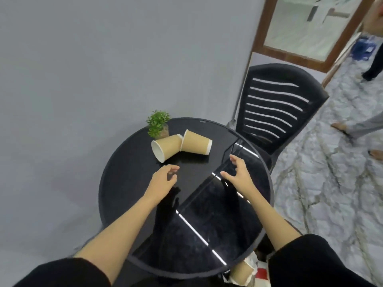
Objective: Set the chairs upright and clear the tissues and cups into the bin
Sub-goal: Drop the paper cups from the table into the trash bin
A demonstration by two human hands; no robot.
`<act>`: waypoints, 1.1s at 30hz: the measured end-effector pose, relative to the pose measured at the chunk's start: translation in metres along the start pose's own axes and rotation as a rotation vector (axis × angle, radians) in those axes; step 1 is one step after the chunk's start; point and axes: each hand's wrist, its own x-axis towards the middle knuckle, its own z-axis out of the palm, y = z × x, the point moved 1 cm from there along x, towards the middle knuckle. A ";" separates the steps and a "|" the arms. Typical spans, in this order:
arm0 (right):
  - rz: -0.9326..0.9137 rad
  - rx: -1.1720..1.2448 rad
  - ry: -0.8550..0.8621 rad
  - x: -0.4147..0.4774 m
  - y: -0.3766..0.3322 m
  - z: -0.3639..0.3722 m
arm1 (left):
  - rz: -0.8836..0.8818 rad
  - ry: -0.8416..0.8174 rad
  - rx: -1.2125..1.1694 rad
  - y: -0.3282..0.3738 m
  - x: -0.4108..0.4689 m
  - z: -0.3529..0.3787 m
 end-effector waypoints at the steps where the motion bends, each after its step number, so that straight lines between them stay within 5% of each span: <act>1: -0.016 -0.003 -0.022 0.009 -0.004 0.005 | -0.031 0.036 -0.008 -0.006 0.003 -0.006; 14: -0.143 -0.141 -0.131 0.109 -0.022 0.023 | -0.059 0.268 0.092 -0.015 0.067 -0.032; 24: -0.113 -0.118 -0.273 0.135 -0.010 0.035 | -0.051 0.215 0.210 -0.024 0.097 -0.023; 33: -0.062 -0.098 -0.234 0.126 -0.002 0.043 | 0.001 0.219 0.257 -0.030 0.097 -0.026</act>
